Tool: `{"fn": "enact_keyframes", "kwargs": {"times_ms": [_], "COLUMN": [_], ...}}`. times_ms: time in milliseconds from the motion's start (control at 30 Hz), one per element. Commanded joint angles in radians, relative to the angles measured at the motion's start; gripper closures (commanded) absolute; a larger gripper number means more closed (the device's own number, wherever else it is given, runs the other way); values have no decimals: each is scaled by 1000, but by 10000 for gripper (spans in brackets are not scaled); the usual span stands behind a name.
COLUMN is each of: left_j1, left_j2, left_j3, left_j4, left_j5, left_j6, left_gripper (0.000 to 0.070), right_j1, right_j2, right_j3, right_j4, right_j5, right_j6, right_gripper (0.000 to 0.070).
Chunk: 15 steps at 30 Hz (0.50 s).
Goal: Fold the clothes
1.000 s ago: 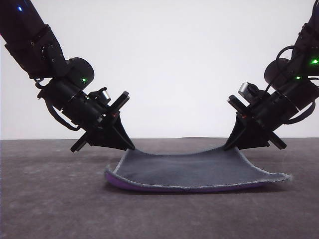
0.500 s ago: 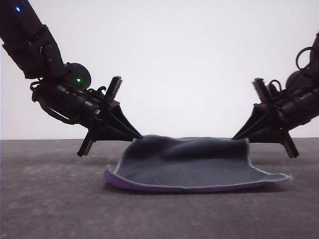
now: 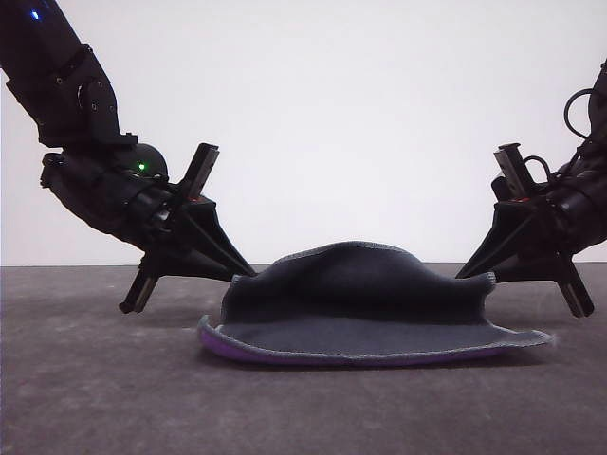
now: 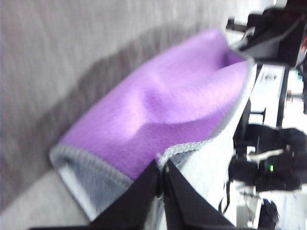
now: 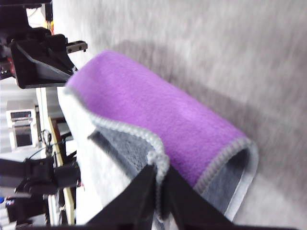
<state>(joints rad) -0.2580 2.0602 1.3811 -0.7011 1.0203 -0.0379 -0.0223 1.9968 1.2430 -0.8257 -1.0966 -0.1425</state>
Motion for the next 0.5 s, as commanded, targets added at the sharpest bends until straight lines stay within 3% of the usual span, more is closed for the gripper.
{"fn": "enact_keyframes", "kwargs": {"times_ms": [0,400,467], "left_j1": [-5,-5,-5], "left_j2": [25,25,25], "left_j3": [21,22,23], "left_j4": [-26,-210,-221], "left_j5": [13,36,36], "left_j6": [67,191,199], "left_gripper": [700,700,672], "right_j1": [-1,0,0], "right_j2": [23,23,23], "right_j3": [16,16,16], "right_j4": [-20,-189,-197], "right_j5": [-2,3,4], "right_j6": [-48,-140,-148], "right_gripper": [694,693,653]}}
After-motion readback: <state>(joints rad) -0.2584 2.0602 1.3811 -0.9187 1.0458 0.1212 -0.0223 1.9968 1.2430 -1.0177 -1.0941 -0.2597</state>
